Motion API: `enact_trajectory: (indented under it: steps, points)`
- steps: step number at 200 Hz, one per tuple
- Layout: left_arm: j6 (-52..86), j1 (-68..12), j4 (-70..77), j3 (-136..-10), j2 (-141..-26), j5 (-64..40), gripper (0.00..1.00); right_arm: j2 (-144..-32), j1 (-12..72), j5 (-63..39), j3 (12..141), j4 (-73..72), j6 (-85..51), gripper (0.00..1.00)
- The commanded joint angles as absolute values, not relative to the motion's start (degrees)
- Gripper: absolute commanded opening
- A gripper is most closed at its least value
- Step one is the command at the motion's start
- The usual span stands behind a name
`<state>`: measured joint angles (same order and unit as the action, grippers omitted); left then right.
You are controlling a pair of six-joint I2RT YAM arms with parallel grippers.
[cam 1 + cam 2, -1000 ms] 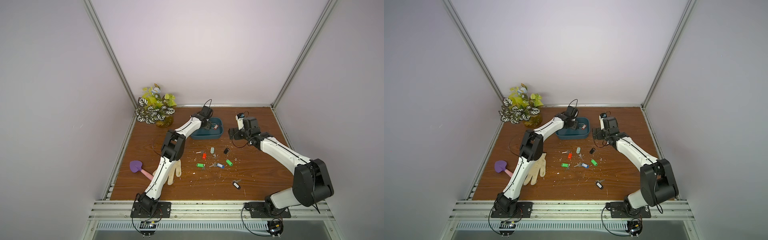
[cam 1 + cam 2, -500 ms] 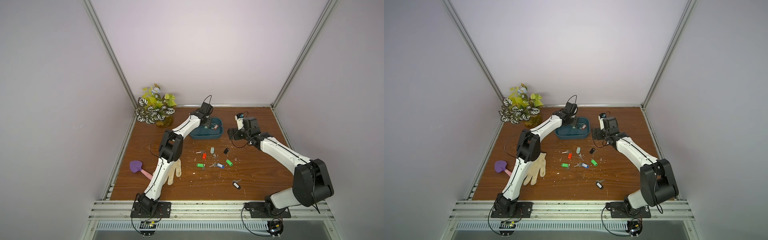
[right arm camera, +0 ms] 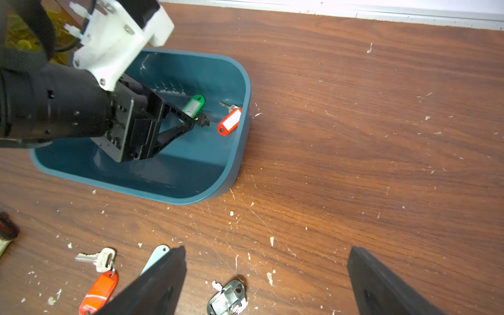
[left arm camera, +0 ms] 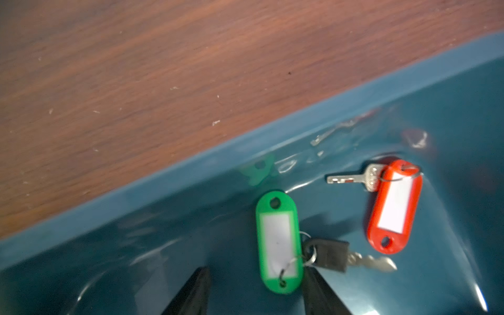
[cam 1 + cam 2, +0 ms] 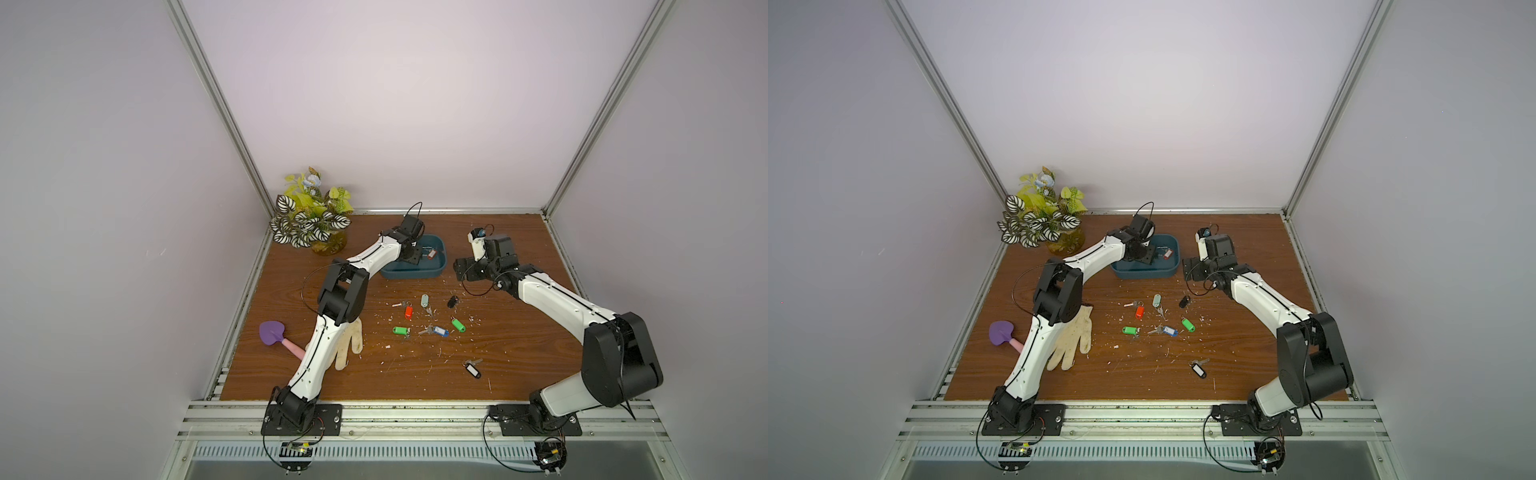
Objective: Take the keys out of the storage box
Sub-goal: Pick up the key from the storage box.
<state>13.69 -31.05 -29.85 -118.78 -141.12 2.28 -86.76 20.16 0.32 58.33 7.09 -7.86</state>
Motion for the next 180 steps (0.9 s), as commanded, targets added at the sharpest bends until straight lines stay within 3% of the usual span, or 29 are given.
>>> enact_trajectory:
  steps: [1,87,142,156,180]
  points:
    - [14.6,-31.5,-29.2,-118.3,-140.5,1.0,0.57,-86.5,20.1,-1.0,60.7,6.1,-7.1,1.00]
    - [13.9,-31.4,-28.4,-118.9,-140.5,1.3,0.28,-86.6,20.1,-1.0,60.6,5.9,-7.2,1.00]
    - [13.6,-31.4,-28.4,-119.1,-139.6,1.7,0.18,-86.6,20.1,-1.1,60.6,6.0,-7.2,1.00]
    - [13.6,-31.4,-28.5,-119.1,-139.3,2.4,0.00,-86.6,20.0,-1.1,60.7,5.9,-7.2,1.00]
    - [13.2,-31.4,-28.5,-119.2,-138.7,2.9,0.01,-86.6,20.1,-1.0,60.6,5.8,-7.2,1.00]
